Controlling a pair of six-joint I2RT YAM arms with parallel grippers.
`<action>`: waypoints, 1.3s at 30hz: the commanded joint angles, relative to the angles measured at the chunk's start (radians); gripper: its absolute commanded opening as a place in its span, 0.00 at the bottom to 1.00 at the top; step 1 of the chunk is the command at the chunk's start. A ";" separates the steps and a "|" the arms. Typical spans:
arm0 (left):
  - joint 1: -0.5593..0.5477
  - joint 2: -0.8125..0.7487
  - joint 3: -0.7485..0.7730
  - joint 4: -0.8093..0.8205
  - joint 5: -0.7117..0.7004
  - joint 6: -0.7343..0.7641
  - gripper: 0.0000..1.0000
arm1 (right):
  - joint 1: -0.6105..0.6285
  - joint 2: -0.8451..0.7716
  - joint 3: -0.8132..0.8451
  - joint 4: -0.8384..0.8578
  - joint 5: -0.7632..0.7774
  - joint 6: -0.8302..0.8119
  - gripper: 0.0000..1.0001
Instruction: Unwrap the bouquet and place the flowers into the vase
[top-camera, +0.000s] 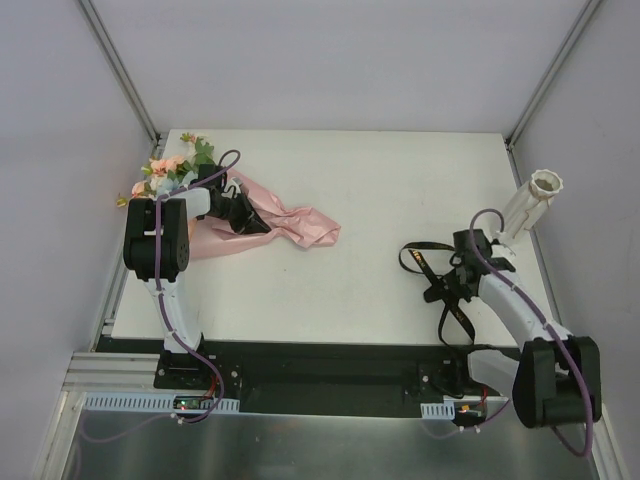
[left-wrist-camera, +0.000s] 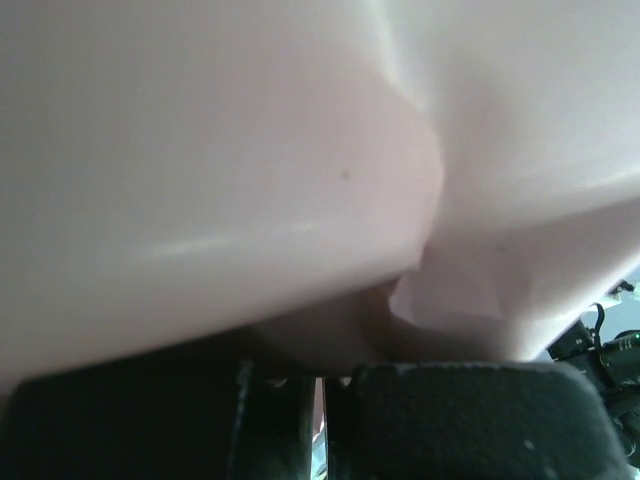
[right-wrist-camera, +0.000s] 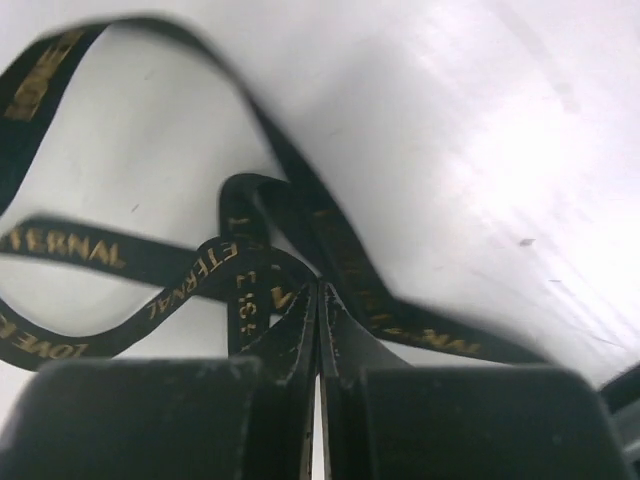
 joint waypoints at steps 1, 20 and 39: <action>-0.003 -0.020 0.001 -0.019 0.017 -0.011 0.00 | -0.128 -0.115 -0.037 -0.070 0.059 0.023 0.01; -0.013 -0.221 0.002 -0.020 -0.017 0.064 0.41 | 0.183 -0.375 0.057 0.033 0.008 -0.452 0.76; -0.028 -0.578 -0.061 -0.020 -0.216 0.254 0.70 | 0.772 0.587 0.609 0.404 -0.030 -0.471 0.75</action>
